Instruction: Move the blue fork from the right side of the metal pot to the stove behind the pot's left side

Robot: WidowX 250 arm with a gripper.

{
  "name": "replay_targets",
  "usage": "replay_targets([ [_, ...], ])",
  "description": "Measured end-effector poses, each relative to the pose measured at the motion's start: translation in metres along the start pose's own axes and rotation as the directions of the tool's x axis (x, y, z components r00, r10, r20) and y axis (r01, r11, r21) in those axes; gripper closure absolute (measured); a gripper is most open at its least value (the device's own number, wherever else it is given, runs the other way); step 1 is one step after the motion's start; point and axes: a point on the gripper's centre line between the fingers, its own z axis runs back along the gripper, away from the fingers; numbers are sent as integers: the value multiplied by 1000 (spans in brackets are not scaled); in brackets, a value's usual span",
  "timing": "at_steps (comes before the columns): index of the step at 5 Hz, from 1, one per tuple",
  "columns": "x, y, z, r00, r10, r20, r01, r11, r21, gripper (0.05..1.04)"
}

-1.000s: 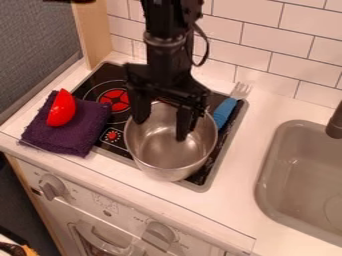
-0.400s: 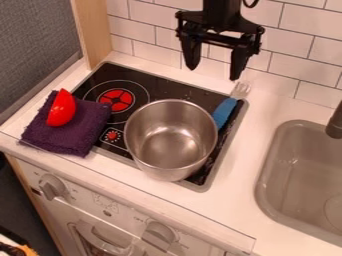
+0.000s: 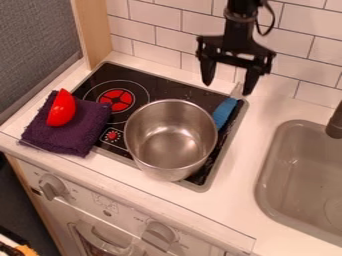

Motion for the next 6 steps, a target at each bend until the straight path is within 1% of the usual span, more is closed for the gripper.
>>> replay_targets([
  [1,5,-4,-17,999,31,-8,-31,999,-11,83],
  [2,3,-8,-40,998,42,-49,-43,999,-18,83],
  [3,7,-11,-52,996,52,-66,-53,999,-12,83],
  [4,7,-13,-56,996,45,-72,-46,999,-7,153],
  [5,3,-15,-57,998,13,-68,-13,1000,1,396],
  [6,-1,-15,-53,997,-1,-71,1,1000,-5,638],
])
